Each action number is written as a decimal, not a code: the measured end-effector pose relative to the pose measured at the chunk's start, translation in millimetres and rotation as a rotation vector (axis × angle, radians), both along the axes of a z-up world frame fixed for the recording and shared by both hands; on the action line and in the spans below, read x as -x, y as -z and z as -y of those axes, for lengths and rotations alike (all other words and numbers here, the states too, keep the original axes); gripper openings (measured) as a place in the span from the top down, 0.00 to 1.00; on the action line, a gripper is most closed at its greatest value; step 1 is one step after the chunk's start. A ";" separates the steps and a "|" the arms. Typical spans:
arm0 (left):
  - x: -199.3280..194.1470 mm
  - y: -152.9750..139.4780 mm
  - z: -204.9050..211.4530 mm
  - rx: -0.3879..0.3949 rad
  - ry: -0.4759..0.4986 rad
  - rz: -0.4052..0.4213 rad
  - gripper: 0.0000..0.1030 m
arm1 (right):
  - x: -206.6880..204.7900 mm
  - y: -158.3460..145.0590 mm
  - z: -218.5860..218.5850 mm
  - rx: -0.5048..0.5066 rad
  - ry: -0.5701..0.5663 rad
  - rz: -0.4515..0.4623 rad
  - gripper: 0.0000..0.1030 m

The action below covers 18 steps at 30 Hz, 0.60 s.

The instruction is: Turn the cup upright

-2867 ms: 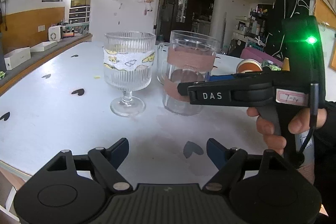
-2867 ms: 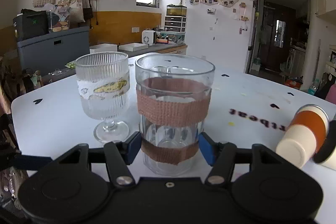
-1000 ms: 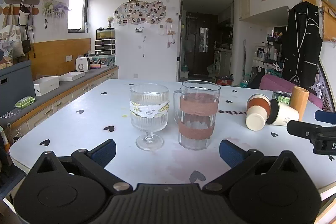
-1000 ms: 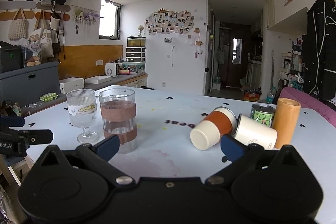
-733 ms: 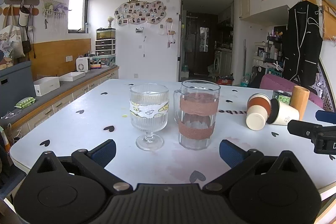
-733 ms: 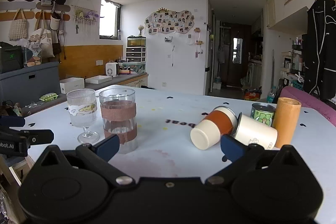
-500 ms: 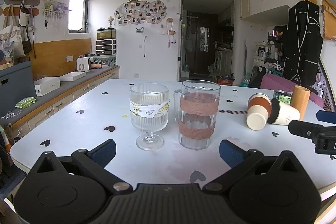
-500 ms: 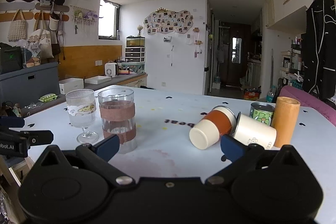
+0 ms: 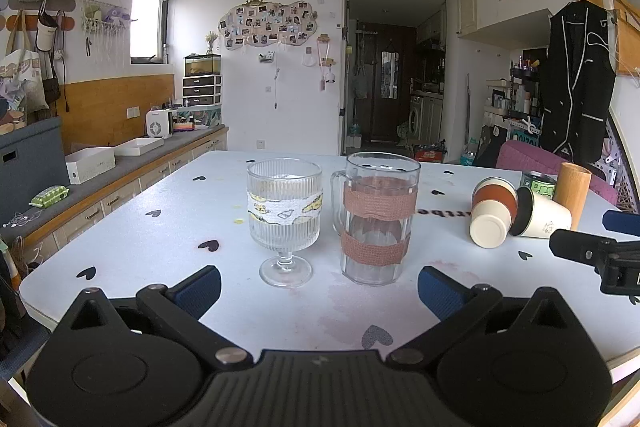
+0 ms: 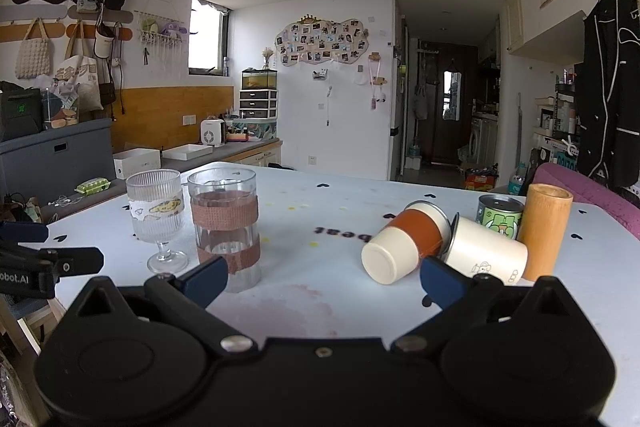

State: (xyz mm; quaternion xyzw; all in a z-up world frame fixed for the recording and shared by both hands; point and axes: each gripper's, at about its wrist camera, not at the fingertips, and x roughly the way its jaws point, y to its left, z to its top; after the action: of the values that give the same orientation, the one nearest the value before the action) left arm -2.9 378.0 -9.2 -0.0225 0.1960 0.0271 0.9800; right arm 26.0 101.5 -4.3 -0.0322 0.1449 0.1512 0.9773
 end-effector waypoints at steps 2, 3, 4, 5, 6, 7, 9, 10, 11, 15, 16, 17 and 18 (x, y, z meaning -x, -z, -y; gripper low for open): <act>0.1 0.1 0.3 0.000 0.000 0.000 0.00 | 0.0 0.0 0.0 0.000 0.000 0.001 0.00; 0.1 0.1 0.4 0.000 0.000 0.000 0.00 | 0.0 0.0 0.0 0.000 0.000 0.001 0.00; 0.2 0.3 0.7 -0.001 0.000 0.000 0.00 | 0.0 0.0 0.0 0.000 0.000 0.000 0.00; 0.3 0.2 0.4 0.000 0.001 0.000 0.00 | 0.0 0.0 0.0 0.000 0.000 0.000 0.00; 0.3 0.3 0.7 0.000 0.000 0.000 0.00 | 0.0 0.1 -0.1 0.000 0.000 0.000 0.00; 0.3 0.3 1.0 -0.001 0.000 0.000 0.00 | -0.1 0.3 0.2 0.000 -0.001 -0.001 0.00; 0.3 0.3 0.7 -0.001 0.000 0.000 0.00 | 0.1 0.7 1.3 -0.001 -0.003 -0.002 0.00; 0.2 0.3 1.1 -0.001 0.000 0.000 0.00 | 0.2 0.8 1.3 -0.001 -0.003 -0.002 0.00; 0.3 0.3 0.9 -0.001 0.000 0.000 0.00 | 0.1 0.6 1.4 -0.001 -0.003 -0.002 0.00; 0.2 0.3 1.1 -0.001 0.000 0.000 0.00 | 0.2 0.6 1.4 -0.001 -0.003 -0.001 0.00; 0.3 0.2 0.7 -0.001 0.000 0.000 0.00 | 0.1 0.7 1.3 -0.001 -0.003 -0.001 0.00; 0.2 0.3 1.1 -0.002 0.000 0.000 0.00 | 0.1 0.7 1.3 -0.001 -0.003 -0.002 0.00; 0.2 0.3 1.2 -0.002 0.000 0.000 0.00 | 0.2 0.7 1.4 -0.001 -0.003 -0.002 0.00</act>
State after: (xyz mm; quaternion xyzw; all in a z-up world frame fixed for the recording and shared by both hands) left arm -3.1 376.9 -9.4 -0.0217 0.1961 0.0274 0.9800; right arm 25.9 100.1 -5.0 -0.0316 0.1457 0.1526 0.9770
